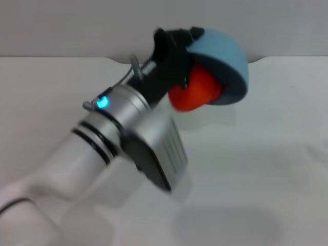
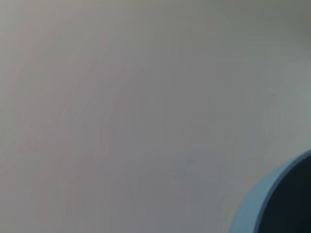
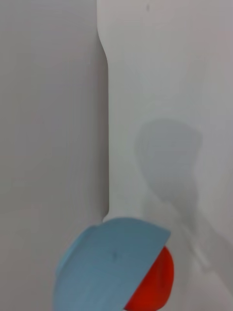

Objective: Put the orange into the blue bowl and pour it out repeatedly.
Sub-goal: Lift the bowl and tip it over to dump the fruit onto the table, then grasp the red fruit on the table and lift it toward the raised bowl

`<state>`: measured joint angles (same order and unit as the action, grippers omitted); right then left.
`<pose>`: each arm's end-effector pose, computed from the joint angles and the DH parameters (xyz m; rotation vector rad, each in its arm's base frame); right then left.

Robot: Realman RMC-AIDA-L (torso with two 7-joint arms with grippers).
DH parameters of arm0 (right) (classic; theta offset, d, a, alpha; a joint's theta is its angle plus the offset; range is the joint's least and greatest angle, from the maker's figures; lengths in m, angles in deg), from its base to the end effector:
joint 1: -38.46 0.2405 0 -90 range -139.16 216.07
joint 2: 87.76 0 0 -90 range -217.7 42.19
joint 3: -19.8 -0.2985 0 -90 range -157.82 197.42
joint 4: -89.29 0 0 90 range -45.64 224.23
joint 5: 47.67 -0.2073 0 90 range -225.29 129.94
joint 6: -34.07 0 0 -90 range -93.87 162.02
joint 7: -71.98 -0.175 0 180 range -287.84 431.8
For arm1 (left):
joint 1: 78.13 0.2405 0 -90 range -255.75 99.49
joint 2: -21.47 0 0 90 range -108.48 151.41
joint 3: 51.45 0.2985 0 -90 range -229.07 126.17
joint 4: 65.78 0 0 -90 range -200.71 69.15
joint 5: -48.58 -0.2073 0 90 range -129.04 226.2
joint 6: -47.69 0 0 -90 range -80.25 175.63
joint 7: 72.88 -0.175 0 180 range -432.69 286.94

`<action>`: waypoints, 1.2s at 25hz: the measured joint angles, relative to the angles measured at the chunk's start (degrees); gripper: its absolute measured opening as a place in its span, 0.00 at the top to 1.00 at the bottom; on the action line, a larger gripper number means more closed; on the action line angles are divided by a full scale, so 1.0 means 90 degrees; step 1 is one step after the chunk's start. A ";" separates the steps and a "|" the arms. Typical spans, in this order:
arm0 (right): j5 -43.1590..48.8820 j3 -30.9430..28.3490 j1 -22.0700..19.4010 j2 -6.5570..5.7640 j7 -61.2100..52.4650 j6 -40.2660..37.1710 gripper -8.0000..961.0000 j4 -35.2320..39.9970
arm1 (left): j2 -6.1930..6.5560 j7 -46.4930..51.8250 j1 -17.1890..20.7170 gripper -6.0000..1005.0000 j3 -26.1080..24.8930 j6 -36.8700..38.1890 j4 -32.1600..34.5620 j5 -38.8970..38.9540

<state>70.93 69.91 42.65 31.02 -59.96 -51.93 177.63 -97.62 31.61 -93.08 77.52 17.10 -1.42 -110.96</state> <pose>0.3305 0.2897 0.0724 -2.1836 1.2400 0.3391 -0.1476 0.3484 -0.1194 -1.7401 0.9325 -0.1068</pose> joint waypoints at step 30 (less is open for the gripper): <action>0.0031 0.1461 0.0808 -0.0011 0.1250 -0.0357 0.46 0.0022 | 0.0261 -0.1188 0.0740 1.00 -0.4012 0.6458 0.1916 1.0048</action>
<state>71.21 83.05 49.92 30.93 -48.71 -55.15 177.83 -95.27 20.92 -86.42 41.42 75.22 15.82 -20.53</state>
